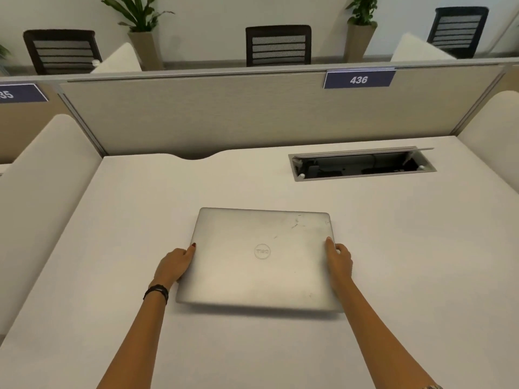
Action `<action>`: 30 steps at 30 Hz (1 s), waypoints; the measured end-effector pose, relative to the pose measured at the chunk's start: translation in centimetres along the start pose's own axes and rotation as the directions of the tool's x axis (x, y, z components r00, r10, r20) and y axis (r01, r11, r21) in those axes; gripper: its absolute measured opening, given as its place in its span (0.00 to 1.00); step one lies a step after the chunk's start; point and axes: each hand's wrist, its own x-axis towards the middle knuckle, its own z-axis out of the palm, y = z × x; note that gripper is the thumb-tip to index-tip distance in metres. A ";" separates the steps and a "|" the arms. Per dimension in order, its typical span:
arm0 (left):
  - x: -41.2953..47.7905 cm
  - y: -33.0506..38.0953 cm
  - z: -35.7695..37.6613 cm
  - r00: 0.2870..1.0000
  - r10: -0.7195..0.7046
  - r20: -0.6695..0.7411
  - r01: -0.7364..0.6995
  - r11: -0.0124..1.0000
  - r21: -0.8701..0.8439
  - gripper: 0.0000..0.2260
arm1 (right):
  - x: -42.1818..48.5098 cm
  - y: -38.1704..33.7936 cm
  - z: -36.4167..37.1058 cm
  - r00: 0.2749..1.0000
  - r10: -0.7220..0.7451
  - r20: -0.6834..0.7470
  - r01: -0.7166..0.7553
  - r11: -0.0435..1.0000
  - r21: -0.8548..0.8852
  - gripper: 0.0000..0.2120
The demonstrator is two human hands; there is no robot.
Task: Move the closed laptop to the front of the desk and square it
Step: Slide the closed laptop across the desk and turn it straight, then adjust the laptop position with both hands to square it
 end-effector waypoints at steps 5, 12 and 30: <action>-3.0 3.7 4.6 0.997 -0.001 0.076 0.001 1.000 -0.008 0.23 | 3.3 1.3 -5.7 0.998 -0.055 -0.017 0.054 0.996 -0.071 0.21; -7.0 8.5 10.4 0.992 0.009 0.130 0.003 0.996 -0.092 0.23 | 8.2 2.2 -12.7 0.993 -0.116 0.015 0.117 0.974 -0.194 0.27; -11.3 13.9 16.1 0.996 -0.086 0.035 0.083 0.994 0.076 0.26 | 15.4 -0.3 -18.3 0.876 -0.261 0.405 0.481 0.535 -0.695 0.30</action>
